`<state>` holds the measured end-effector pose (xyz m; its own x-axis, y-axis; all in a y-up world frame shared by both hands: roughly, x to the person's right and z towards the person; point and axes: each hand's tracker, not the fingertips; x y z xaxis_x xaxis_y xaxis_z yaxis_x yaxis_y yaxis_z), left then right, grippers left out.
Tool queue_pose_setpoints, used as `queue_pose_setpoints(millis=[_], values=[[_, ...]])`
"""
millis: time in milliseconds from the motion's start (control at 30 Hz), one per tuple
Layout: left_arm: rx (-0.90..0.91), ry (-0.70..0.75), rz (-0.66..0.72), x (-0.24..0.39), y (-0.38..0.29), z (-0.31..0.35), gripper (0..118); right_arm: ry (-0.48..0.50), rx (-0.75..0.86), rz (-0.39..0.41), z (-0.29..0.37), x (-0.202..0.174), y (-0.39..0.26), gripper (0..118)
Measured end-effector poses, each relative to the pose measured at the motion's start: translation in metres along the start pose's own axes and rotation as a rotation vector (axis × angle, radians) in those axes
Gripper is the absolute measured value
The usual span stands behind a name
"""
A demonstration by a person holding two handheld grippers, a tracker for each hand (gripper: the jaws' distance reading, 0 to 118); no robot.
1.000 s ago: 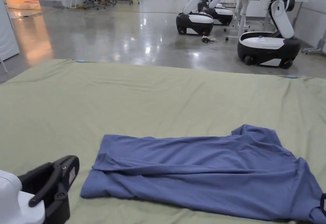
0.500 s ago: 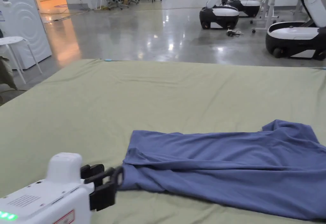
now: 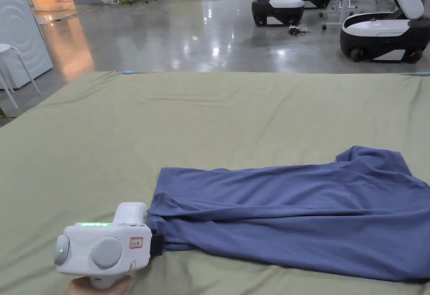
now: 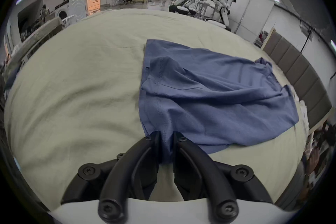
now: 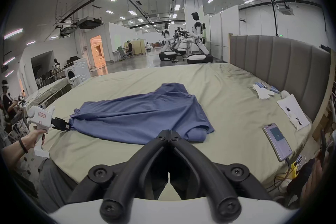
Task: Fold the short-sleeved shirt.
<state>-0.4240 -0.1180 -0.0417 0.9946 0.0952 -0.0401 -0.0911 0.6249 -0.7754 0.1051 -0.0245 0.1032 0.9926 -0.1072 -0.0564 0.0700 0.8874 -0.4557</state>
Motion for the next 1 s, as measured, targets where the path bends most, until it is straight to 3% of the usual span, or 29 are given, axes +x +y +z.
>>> queue_pose_setpoints(millis=[67, 167, 200, 267, 300, 467, 500, 533, 567, 600, 633, 767, 933, 1000], values=[[-0.024, 0.032, -0.068, 0.007, -0.002, -0.006, 13, -0.003, -0.034, -0.024, -0.012, 0.008, 0.0, 0], [-0.039, 0.025, -0.048, 0.006, 0.002, -0.009, 12, -0.028, -0.075, -0.046, -0.047, 0.029, 0.004, 1], [-0.043, 0.021, -0.044, 0.005, 0.002, -0.008, 12, -0.022, -0.075, -0.073, -0.059, 0.037, 0.004, 12], [-0.043, 0.019, -0.039, 0.004, 0.003, -0.006, 12, -0.041, -0.122, -0.095, -0.096, 0.054, 0.006, 74], [-0.043, 0.017, -0.041, 0.004, 0.002, -0.006, 12, -0.072, -0.166, -0.093, -0.115, 0.062, 0.008, 90], [-0.041, 0.017, -0.034, 0.009, 0.0, 0.0, 12, -0.12, -0.387, -0.228, -0.2, 0.098, -0.001, 85], [-0.039, 0.017, -0.033, 0.011, 0.001, 0.003, 12, -0.099, -0.416, -0.237, -0.206, 0.099, -0.006, 66], [-0.037, 0.015, -0.029, 0.011, -0.001, 0.004, 12, -0.184, -0.426, -0.177, -0.205, 0.094, -0.005, 44], [-0.033, 0.014, -0.025, 0.011, -0.002, 0.005, 12, -0.134, -0.392, -0.178, -0.198, 0.092, 0.003, 38], [-0.028, 0.013, -0.024, 0.011, -0.003, 0.007, 12, -0.109, -0.395, -0.161, -0.195, 0.09, 0.004, 13], [-0.023, 0.005, -0.021, 0.009, -0.001, 0.008, 12, -0.099, -0.395, -0.159, -0.192, 0.088, 0.005, 8], [0.147, -0.069, 0.061, -0.007, -0.007, 0.061, 9, -0.169, -0.324, -0.127, -0.164, 0.082, 0.015, 8], [0.162, -0.132, 0.067, -0.02, -0.02, 0.111, 9, -0.172, -0.272, -0.14, -0.107, 0.073, 0.021, 8], [0.155, -0.133, 0.04, -0.021, -0.039, 0.126, 9, -0.201, -0.259, -0.079, -0.082, 0.068, 0.012, 8]])
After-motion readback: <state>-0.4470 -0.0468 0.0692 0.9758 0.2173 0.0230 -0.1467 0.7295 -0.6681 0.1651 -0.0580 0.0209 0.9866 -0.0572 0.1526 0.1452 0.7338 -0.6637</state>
